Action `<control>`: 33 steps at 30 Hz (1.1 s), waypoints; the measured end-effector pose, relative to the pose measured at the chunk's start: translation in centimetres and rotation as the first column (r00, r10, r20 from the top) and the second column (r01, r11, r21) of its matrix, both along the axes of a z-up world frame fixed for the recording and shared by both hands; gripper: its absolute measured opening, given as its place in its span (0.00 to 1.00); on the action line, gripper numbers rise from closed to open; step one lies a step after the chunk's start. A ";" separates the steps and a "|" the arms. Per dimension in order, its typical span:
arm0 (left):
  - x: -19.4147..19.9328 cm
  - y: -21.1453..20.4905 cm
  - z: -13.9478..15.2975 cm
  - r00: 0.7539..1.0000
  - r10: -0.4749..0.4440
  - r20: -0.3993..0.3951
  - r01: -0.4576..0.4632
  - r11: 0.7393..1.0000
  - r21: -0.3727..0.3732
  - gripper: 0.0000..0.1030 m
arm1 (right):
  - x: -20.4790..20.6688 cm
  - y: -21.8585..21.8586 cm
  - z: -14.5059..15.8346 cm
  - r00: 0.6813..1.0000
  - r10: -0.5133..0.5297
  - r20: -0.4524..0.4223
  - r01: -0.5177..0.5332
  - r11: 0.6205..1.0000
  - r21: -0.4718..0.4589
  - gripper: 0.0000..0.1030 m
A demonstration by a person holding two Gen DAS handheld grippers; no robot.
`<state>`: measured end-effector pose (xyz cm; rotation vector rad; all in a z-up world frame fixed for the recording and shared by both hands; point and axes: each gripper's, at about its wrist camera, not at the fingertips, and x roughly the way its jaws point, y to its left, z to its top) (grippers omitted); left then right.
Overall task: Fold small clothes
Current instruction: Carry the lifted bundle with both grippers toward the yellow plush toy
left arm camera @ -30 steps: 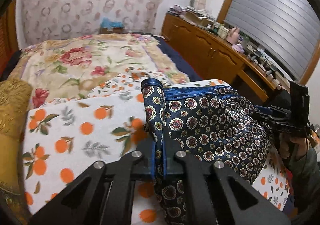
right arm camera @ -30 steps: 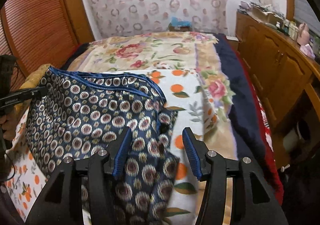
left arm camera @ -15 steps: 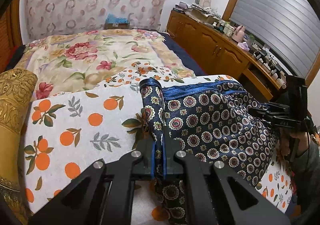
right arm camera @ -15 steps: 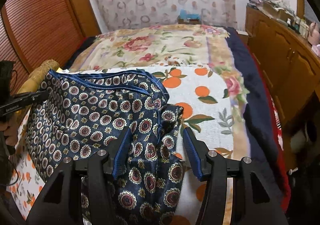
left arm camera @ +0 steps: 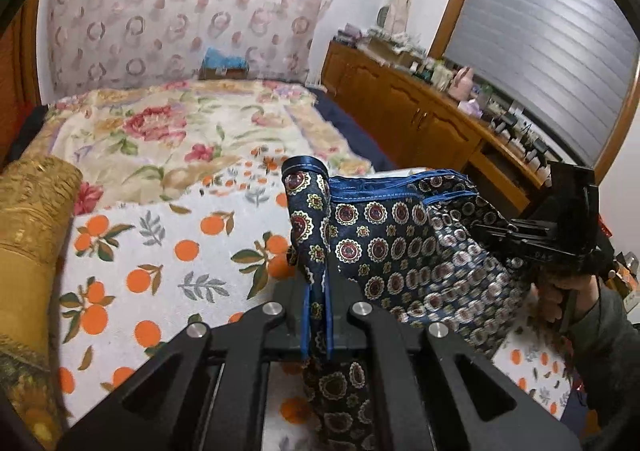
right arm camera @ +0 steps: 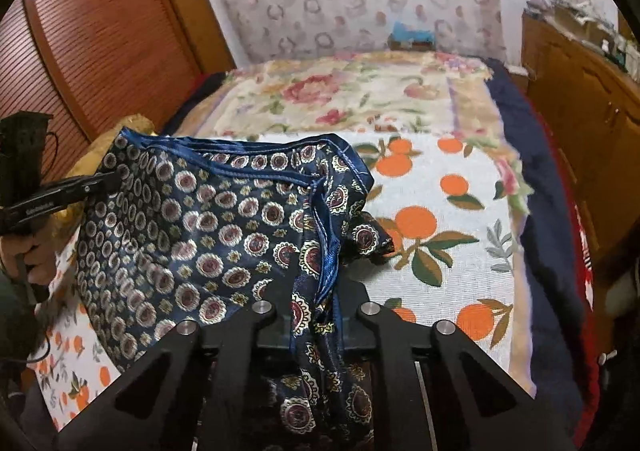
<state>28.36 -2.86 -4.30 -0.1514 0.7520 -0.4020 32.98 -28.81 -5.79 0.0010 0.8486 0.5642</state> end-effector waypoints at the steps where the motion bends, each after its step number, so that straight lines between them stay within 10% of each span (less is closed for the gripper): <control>1: -0.6 0.2 0.6 1.000 0.002 0.015 -0.002 1.000 -0.002 0.03 | -0.5 0.1 0.5 1.000 -0.001 0.019 0.001 1.000 0.013 0.07; 16: -7.9 7.4 6.3 0.970 0.157 0.185 -0.160 0.987 -0.001 0.03 | -3.5 7.7 7.5 0.973 0.095 0.208 -0.108 0.993 0.053 0.06; 33: -13.1 18.9 5.7 0.900 0.380 0.213 -0.373 0.925 -0.072 0.03 | -2.4 22.5 13.2 0.894 0.302 0.331 -0.307 0.951 -0.037 0.06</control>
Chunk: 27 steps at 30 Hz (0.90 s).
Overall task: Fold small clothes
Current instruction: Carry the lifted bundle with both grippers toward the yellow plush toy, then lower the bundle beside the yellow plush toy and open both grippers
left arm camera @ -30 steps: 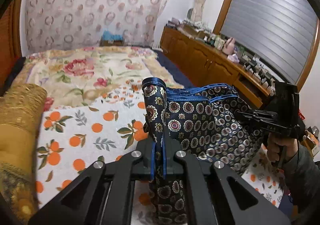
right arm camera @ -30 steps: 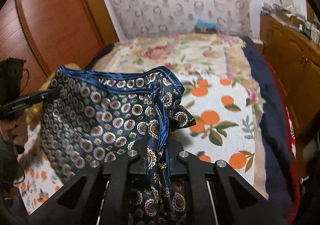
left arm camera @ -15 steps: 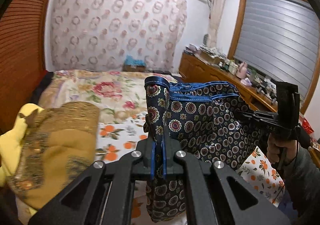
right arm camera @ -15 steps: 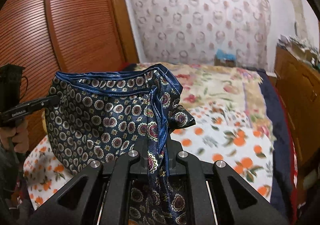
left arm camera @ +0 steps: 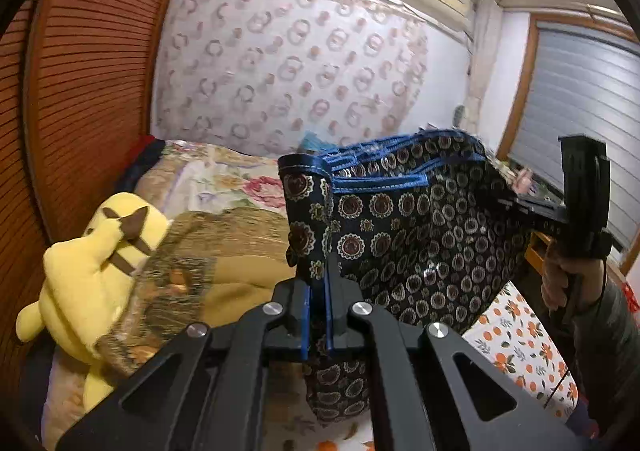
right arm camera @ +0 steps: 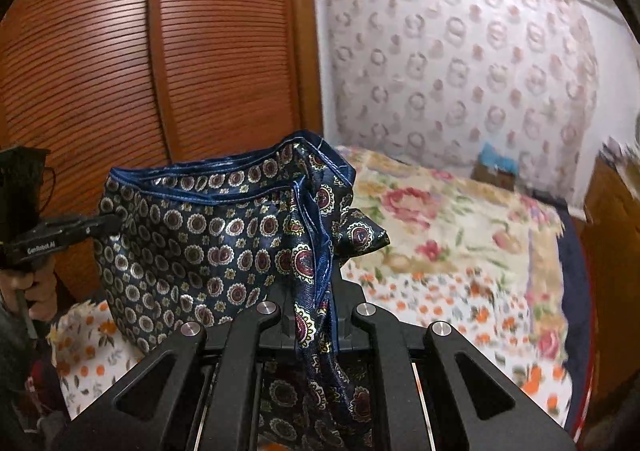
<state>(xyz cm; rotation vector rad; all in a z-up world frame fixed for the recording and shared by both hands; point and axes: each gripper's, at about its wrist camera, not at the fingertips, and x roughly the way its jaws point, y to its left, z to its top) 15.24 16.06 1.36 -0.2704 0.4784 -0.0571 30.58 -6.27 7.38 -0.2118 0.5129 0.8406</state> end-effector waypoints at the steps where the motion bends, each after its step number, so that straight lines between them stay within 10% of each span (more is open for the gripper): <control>1: -0.3 0.7 -0.3 1.000 0.016 0.002 -0.016 1.000 -0.007 0.03 | 0.2 1.1 0.4 1.000 0.012 0.014 -0.012 1.000 -0.008 0.06; 16: -2.0 6.8 -7.0 0.980 0.187 -0.072 -0.194 0.975 -0.110 0.03 | 6.0 18.6 -2.0 0.976 0.212 0.042 -0.201 0.963 -0.181 0.06; 27: -3.3 6.5 -8.3 0.960 0.260 -0.106 -0.265 0.963 -0.041 0.03 | 8.5 27.5 -5.9 0.950 0.311 -0.007 -0.304 0.924 -0.230 0.06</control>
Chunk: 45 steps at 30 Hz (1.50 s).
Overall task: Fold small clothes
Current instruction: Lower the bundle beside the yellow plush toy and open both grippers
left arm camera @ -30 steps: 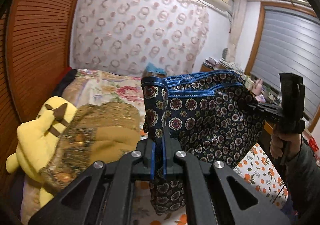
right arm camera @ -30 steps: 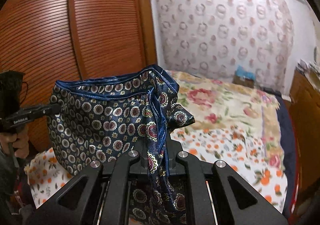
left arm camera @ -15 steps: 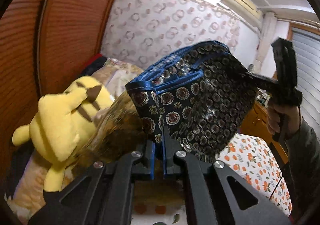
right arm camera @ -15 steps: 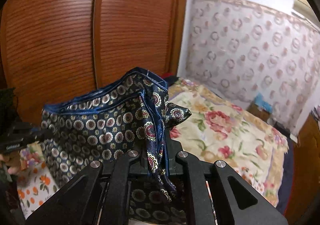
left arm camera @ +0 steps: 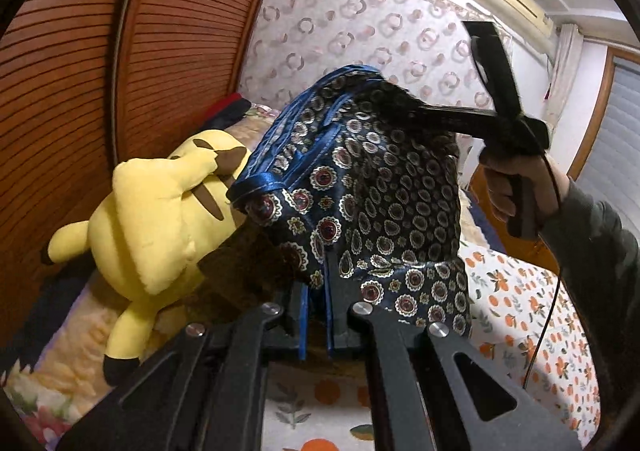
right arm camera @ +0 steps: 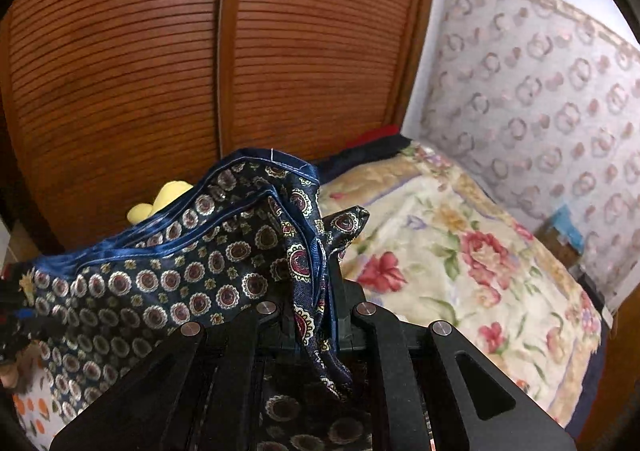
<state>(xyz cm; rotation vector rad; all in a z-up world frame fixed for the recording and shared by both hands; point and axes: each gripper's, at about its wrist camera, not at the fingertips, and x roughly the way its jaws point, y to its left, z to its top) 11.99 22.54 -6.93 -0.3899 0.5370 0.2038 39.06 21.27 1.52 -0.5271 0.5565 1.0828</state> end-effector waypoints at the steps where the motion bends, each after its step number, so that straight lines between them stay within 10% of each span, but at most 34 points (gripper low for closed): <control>1: -0.1 0.1 0.1 1.000 0.003 -0.001 -0.003 1.000 0.003 0.03 | 0.1 0.5 -0.2 1.000 0.008 0.000 -0.008 1.000 -0.002 0.06; 10: -0.8 -0.3 0.3 1.000 0.020 -0.009 -0.020 1.000 0.024 0.10 | 0.4 2.9 -0.5 0.999 -0.026 -0.028 0.026 0.999 0.018 0.17; 19: -1.2 0.0 1.5 0.999 0.031 0.010 -0.032 0.996 0.078 0.57 | 0.0 0.8 0.8 0.998 -0.067 -0.019 0.068 0.996 0.055 0.48; 33: -0.4 -1.1 2.4 0.998 0.050 -0.047 -0.040 0.982 0.187 0.57 | -1.0 -1.9 -6.5 0.983 -0.144 -0.115 0.140 0.989 -0.042 0.51; 45: -1.6 -4.3 4.0 0.998 0.039 -0.041 -0.027 0.965 0.260 0.57 | -4.7 -8.0 -3.2 0.967 -0.227 -0.113 0.237 0.968 0.079 0.51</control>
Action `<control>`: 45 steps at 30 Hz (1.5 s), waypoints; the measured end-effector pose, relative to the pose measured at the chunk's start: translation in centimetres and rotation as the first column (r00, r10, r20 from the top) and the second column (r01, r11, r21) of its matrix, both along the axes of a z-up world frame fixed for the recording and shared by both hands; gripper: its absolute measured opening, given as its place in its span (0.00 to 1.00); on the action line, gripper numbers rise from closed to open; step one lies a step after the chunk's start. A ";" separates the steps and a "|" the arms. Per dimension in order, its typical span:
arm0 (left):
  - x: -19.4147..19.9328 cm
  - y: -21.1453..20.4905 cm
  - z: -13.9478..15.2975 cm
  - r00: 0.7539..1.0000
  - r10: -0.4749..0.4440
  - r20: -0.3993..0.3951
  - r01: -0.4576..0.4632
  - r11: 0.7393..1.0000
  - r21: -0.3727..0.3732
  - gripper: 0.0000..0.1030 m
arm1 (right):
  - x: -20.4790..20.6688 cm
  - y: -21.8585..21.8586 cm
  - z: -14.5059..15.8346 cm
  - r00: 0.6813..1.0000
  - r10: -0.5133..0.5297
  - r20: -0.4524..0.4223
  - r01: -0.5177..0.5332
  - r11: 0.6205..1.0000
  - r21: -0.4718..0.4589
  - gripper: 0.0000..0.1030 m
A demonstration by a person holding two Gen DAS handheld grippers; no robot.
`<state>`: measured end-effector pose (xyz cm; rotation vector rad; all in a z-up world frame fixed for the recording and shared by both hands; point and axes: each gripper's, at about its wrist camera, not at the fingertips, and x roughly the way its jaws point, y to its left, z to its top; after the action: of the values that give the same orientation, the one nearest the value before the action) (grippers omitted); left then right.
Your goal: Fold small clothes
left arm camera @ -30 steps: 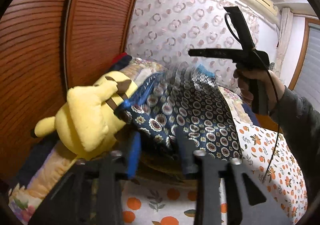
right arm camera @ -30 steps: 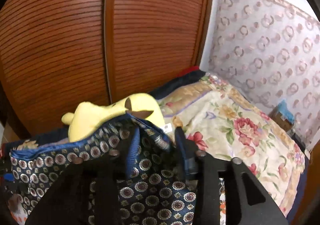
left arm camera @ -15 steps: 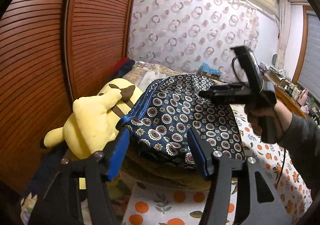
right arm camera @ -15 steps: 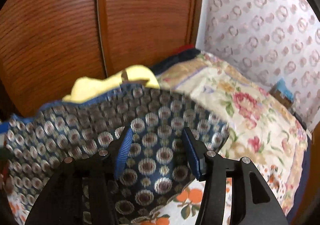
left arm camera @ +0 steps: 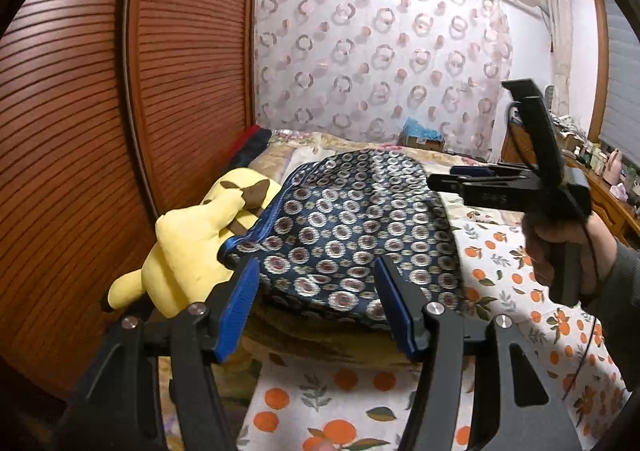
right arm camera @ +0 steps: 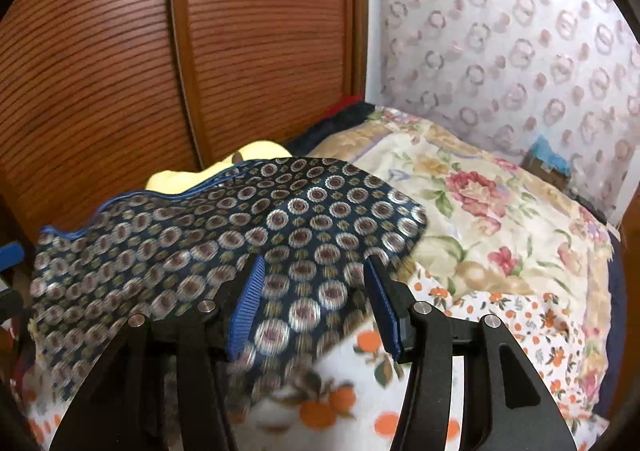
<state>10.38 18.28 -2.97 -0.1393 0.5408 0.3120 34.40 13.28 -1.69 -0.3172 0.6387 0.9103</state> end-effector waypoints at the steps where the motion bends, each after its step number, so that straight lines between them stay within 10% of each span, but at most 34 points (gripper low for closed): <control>1: -0.2 -0.4 0.2 1.000 -0.003 0.003 0.003 1.000 0.004 0.57 | -0.8 -1.1 0.5 1.000 -0.005 0.005 0.005 1.000 0.010 0.51; 19: -1.5 -8.5 0.4 0.988 -0.156 -0.002 0.156 0.988 -0.022 0.58 | -11.9 -15.6 2.8 0.979 -0.196 0.057 0.191 0.978 0.084 0.77; 45: -5.1 -17.7 7.1 0.951 -0.293 0.099 0.287 0.956 0.064 0.58 | -24.0 -30.5 8.4 0.840 -0.517 0.163 0.472 0.845 0.250 0.81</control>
<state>5.27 0.54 4.16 -0.0274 0.4395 0.0300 10.36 -17.27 6.67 -0.0591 0.3836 0.4191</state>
